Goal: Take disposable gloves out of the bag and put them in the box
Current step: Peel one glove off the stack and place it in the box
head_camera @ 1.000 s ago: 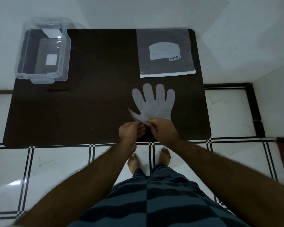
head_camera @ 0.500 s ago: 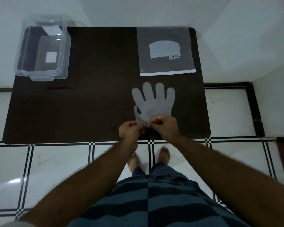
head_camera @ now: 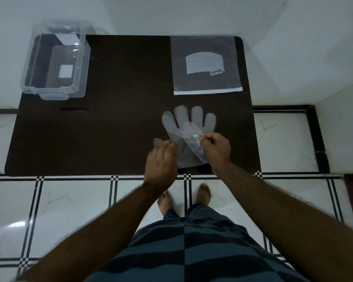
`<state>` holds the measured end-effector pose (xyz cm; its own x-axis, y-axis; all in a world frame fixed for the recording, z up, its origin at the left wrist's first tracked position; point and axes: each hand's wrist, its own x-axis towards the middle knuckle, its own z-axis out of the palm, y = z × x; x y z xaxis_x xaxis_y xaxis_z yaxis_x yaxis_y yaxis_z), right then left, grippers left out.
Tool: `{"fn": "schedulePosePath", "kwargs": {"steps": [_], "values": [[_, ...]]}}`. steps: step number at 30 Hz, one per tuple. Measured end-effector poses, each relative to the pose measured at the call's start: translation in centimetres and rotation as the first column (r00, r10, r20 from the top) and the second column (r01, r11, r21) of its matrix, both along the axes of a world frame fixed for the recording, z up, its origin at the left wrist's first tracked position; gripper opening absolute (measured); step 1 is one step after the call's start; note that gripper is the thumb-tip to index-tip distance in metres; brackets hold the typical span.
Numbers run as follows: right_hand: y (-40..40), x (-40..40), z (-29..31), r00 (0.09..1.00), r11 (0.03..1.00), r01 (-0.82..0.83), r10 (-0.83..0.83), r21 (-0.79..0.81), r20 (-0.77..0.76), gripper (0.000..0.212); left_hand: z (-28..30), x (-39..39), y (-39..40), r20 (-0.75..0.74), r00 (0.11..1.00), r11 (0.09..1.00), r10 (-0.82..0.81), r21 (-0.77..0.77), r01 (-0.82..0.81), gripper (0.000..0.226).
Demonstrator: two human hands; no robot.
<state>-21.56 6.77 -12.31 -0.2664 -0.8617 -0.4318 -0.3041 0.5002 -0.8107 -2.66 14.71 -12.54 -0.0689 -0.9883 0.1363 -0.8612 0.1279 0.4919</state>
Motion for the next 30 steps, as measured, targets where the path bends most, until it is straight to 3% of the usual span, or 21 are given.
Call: {"fn": "schedulePosePath", "kwargs": {"steps": [3,5,9,24,27,30], "values": [[0.2,-0.1,0.1,1.000,1.000,-0.016,0.016,-0.007,0.005,0.014,-0.3,-0.9,-1.3,0.113,0.937,0.925,-0.332,0.236,0.299,0.065],[0.2,-0.2,0.5,1.000,0.999,-0.020,0.020,-0.031,0.011,0.015,-1.3,-1.2,-1.9,0.152,0.893,0.858,-0.424,0.383,0.342,0.070],[-0.5,-0.9,1.7,1.000,0.996,-0.003,0.004,-0.090,0.012,0.017,-3.0,-1.2,-1.6,0.197,0.864,0.813,-0.463,0.482,0.326,0.082],[-7.0,-4.9,9.0,0.997,0.925,0.066,-0.076,-0.374,-0.011,0.019,-3.3,-0.3,-0.6,0.254,0.828,0.800,-0.499,0.504,0.327,0.092],[-7.7,-5.2,10.6,0.997,0.934,-0.035,0.010,-0.355,-0.071,0.020,-2.2,-0.7,-0.6,0.246,0.845,0.814,-0.475,0.487,0.316,0.093],[-8.2,-5.2,11.9,0.973,0.922,-0.217,0.177,-0.319,-0.150,0.018,0.6,-1.6,-2.2,0.074,0.948,0.883,-0.308,0.393,0.257,0.088]]}}
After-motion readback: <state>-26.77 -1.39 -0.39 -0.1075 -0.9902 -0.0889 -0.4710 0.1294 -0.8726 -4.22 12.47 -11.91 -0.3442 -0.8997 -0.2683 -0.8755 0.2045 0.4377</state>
